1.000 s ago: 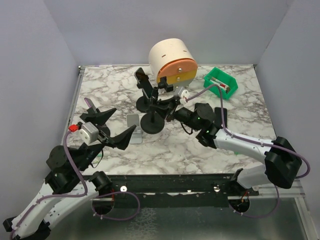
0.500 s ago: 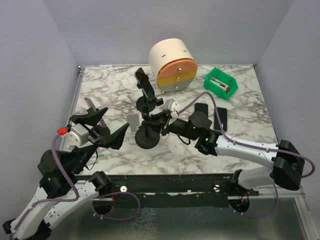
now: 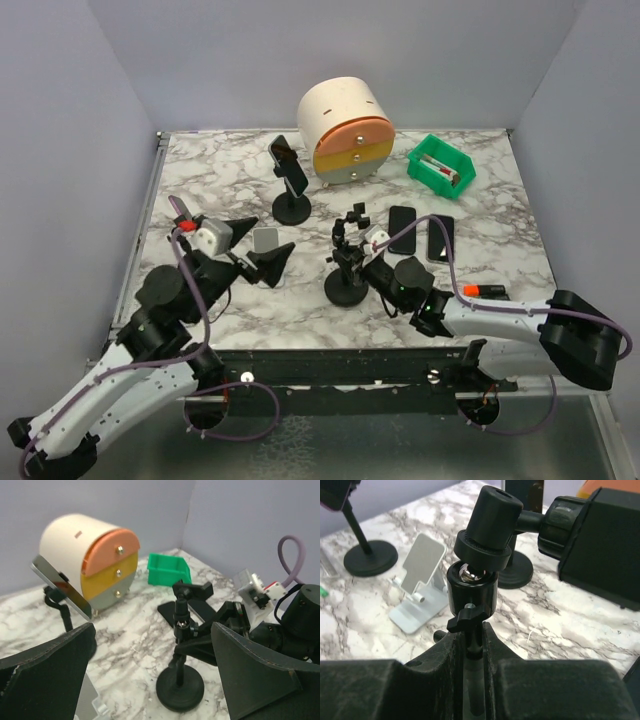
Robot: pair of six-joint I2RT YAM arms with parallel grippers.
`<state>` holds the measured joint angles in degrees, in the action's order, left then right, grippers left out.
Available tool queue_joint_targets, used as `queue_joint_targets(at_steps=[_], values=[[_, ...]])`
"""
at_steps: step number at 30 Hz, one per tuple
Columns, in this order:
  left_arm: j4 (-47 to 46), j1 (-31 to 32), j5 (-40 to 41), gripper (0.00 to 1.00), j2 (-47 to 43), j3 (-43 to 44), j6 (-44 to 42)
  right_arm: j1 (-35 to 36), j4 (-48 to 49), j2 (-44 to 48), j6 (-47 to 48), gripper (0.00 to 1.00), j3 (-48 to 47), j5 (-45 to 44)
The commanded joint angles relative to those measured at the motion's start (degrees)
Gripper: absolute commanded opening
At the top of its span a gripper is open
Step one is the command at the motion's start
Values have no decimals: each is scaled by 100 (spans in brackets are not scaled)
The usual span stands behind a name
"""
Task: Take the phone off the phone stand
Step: Place the phone stand at the center of the board.
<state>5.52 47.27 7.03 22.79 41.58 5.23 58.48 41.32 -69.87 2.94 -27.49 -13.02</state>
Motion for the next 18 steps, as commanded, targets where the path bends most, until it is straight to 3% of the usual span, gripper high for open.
queue_joint_targets(at_steps=[1,4,10,14,18], values=[[-441,11,-381,99,783,-193,821,-10,1904,-288,-23,1,313,-630],[-531,11,-634,99,1214,-186,1003,-5,2389,-381,-22,0,521,-496],[-860,13,-1010,99,1828,-111,1006,-4,2063,-87,-129,1,719,-193],[-1047,13,-1228,99,2197,-33,946,-5,1369,303,-356,15,745,-13],[-1340,14,-1552,99,2548,4,944,-9,940,581,-574,36,765,100]])
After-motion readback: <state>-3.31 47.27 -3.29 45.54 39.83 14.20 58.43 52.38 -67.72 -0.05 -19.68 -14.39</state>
